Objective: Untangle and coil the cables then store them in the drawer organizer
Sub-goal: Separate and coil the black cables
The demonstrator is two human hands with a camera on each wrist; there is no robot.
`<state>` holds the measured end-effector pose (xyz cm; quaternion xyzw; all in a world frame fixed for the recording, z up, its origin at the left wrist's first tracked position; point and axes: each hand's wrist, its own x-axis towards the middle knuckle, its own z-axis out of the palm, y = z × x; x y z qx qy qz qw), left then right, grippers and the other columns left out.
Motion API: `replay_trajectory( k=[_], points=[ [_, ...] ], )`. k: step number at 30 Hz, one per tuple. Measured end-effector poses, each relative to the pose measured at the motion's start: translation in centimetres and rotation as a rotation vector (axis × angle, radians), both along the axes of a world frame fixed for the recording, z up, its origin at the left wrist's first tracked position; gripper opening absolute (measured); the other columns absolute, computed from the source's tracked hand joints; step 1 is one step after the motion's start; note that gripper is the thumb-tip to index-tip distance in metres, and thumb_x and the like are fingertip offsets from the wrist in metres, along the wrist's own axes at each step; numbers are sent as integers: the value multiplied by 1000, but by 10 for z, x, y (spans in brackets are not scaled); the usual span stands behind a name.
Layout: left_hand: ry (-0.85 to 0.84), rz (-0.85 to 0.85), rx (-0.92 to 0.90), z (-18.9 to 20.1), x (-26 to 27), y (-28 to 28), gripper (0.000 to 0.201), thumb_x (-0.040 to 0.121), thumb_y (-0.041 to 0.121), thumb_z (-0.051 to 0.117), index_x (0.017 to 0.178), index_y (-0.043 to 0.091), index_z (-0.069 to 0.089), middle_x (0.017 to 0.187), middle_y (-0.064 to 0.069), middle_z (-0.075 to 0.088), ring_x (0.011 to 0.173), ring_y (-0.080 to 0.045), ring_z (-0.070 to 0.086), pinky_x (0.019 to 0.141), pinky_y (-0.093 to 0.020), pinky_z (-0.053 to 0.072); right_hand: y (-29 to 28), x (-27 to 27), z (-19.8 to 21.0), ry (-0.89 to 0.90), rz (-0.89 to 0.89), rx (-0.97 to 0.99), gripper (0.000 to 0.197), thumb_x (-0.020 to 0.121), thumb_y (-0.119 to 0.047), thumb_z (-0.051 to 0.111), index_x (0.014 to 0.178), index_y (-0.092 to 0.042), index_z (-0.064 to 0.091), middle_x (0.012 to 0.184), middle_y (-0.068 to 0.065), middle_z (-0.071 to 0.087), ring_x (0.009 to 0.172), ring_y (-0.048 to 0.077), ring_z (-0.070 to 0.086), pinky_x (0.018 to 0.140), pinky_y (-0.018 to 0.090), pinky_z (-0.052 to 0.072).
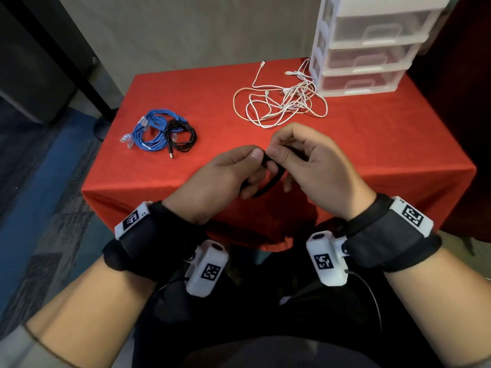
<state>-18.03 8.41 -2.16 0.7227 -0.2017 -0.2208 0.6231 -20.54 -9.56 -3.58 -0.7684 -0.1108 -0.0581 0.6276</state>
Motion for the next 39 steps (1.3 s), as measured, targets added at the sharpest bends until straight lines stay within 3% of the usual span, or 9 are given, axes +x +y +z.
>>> replay_trajectory(
  k=[3, 8, 11, 16, 21, 28, 34, 36, 39],
  points=[
    [47, 120, -68, -5, 0, -5, 26, 110, 15, 38, 112, -5, 55, 71, -2, 44, 59, -13, 49, 56, -13, 38, 7, 5, -6, -50, -120, -24, 10, 101, -14, 61, 92, -10, 60, 72, 6, 59, 63, 11, 54, 59, 27, 43],
    [113, 142, -106, -14, 2, -2, 42, 96, 32, 51, 111, -5, 61, 79, -1, 60, 90, -29, 46, 87, -44, 34, 10, 13, -9, -48, -276, 105, 12, 102, -13, 58, 90, -12, 55, 69, 4, 51, 59, 13, 46, 55, 22, 38],
    [140, 146, -73, -17, 0, 1, 43, 99, 34, 51, 111, -6, 60, 82, -2, 57, 89, -28, 45, 86, -47, 35, 10, 12, -8, -45, -290, 138, 13, 103, -12, 57, 91, -12, 54, 68, 2, 53, 58, 14, 50, 51, 23, 40],
    [-61, 256, 33, -19, 4, 1, 29, 105, 30, 41, 89, 20, 62, 72, 8, 51, 76, -16, 42, 76, -33, 35, 5, 11, -14, -58, -244, 46, 12, 101, -16, 61, 90, -12, 61, 76, 2, 61, 67, 16, 54, 61, 37, 47],
    [-232, 118, 171, -20, 3, 6, 30, 110, 22, 38, 91, 12, 59, 76, 0, 51, 73, -10, 45, 71, -23, 37, -13, 23, -15, -139, -351, -323, 6, 91, -24, 72, 87, -28, 76, 84, -2, 58, 80, 4, 51, 75, 20, 40],
    [-218, 47, 167, -19, -1, 4, 34, 101, 37, 39, 90, 13, 61, 71, 11, 54, 74, -14, 46, 75, -35, 37, -15, 25, -18, -125, -303, -657, 12, 91, -43, 67, 92, -40, 79, 88, -10, 58, 99, 20, 47, 91, 43, 37],
    [-216, 147, 142, -23, 2, 4, 34, 101, 37, 39, 86, 15, 59, 66, 13, 51, 69, -10, 44, 71, -33, 36, -17, 21, -4, -13, -165, -484, 37, 102, -51, 53, 98, -26, 80, 75, -20, 70, 78, -3, 64, 80, 37, 51],
    [-219, 193, 130, -23, 5, 3, 32, 103, 35, 39, 85, 16, 58, 69, 5, 51, 69, -13, 44, 69, -33, 36, -16, 14, 2, 27, -78, -441, 58, 101, -64, 41, 97, -19, 77, 75, -15, 71, 74, 4, 65, 77, 42, 51],
    [-258, 256, 162, -25, 7, -1, 31, 102, 35, 38, 82, 21, 57, 70, 3, 51, 66, -12, 44, 67, -33, 37, -10, 7, 1, -20, 49, -453, 30, 94, -50, 67, 112, -27, 70, 82, -5, 74, 76, 17, 69, 78, 44, 52]
  ],
)
